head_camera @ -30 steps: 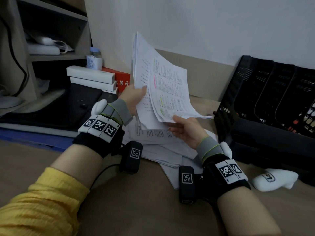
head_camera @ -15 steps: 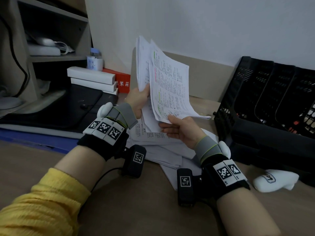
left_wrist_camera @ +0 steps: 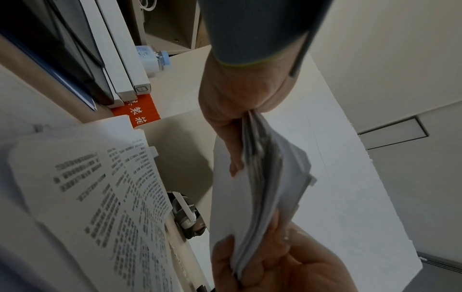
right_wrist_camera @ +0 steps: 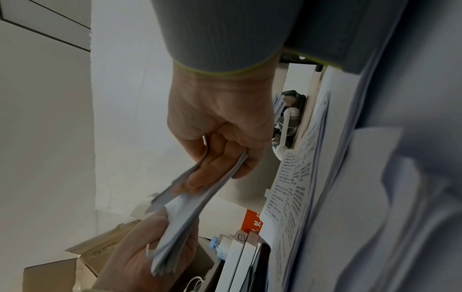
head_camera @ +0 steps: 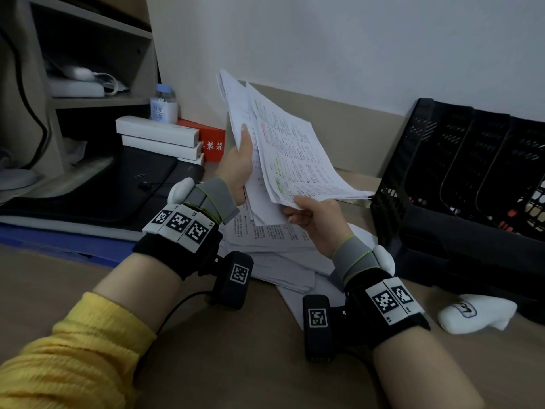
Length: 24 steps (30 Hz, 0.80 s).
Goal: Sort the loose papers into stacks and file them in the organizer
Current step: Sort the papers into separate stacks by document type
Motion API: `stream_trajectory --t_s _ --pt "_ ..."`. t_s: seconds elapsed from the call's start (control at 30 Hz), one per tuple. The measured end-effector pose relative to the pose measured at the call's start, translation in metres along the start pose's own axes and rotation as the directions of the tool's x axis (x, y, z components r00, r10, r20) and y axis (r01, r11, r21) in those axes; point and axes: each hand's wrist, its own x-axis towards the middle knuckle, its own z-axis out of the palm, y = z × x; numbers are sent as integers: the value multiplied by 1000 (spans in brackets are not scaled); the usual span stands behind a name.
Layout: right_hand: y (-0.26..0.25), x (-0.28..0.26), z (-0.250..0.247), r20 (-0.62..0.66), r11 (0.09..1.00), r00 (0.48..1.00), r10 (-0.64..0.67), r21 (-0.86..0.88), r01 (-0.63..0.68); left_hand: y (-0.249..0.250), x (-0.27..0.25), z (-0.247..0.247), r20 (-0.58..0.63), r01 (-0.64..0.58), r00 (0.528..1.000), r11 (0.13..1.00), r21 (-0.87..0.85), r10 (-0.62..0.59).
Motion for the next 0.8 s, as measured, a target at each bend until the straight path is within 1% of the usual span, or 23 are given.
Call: stream_trajectory --t_s 0.03,0.1,0.23,0.33,0.4,0.47,0.57,0.67,0.73,0.8 --pt "0 -1 1 11 1000 1000 -5 -11 5 0 1 -1 4 16 1000 1000 23 -16" --pt "1 -2 2 31 999 999 -18 -45 19 8 -9 3 26 3 1000 999 43 -4" --pt "1 -4 4 82 995 996 -34 -92 41 3 -10 3 -11 11 1000 996 -87 -12" --pt "-1 -5 6 94 996 995 -29 -82 37 2 -6 0 -42 29 999 996 -83 -33" --pt "-1 -4 6 73 995 997 -17 -93 24 2 -4 -1 -48 43 998 994 -96 -48" --pt "-1 -3 4 21 992 1000 17 -122 -14 3 -4 0 -35 39 998 993 -111 -43" --pt "1 2 -2 -120 979 987 108 -159 -127 8 -8 -1 -40 -20 999 995 -98 16" --pt "8 8 -17 -314 962 934 170 -153 -227 17 -12 -5 -40 -92 995 992 -82 89" --pt "11 11 -25 -420 965 891 173 -110 -239 24 -12 -10 -12 -114 993 992 -49 113" --pt "12 12 -30 -469 971 869 160 -85 -225 30 -15 -15 47 -107 993 994 18 106"
